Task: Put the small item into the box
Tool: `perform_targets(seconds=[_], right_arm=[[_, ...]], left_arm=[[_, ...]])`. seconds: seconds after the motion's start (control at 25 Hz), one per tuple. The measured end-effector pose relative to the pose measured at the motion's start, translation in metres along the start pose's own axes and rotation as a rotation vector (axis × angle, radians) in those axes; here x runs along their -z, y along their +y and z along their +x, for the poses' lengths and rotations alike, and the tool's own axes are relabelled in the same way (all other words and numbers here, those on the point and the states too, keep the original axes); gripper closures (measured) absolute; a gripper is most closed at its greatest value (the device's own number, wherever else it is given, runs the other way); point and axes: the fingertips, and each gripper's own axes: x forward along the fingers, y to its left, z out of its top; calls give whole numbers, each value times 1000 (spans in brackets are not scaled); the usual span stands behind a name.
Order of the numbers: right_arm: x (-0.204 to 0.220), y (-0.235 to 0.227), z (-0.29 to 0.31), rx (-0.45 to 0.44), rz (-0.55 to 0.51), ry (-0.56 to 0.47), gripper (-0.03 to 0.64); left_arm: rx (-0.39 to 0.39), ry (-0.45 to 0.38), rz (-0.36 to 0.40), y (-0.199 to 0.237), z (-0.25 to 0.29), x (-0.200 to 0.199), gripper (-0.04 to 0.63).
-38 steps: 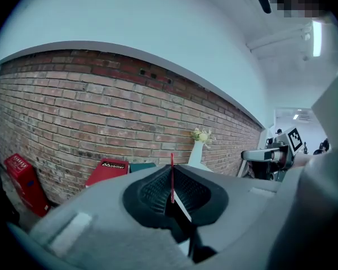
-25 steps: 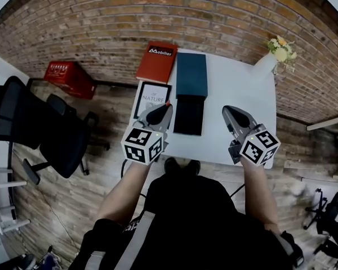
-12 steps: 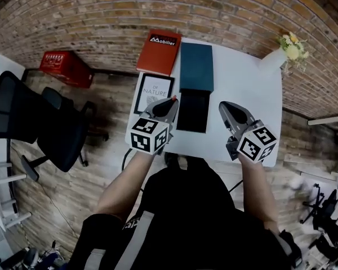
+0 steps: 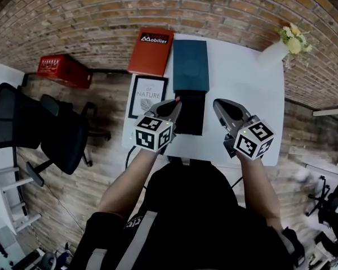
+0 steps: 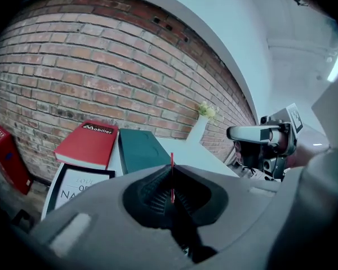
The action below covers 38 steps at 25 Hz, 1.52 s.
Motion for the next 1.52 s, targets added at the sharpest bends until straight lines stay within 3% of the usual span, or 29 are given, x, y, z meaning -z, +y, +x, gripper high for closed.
perform_targets(seconds=[0.36,0.88,1.2,1.4,1.52], right_arm=[[15,-21,-12,15,45,28,615],[27,-28,-20,18,71,48,615],[23,-32,-19,26,67,52,615],[21,-33,-18,24,66,54,615],[19,-32,-18,20,63,56,615]], left_arm=[[58,129,-1,-21,43,32,577],[59,363,56,-16,76,83,577],[25,417,68,-9,80,93,577],[37,479,136,-12,85,103,577],[41,506,139,-13,87,108,577]])
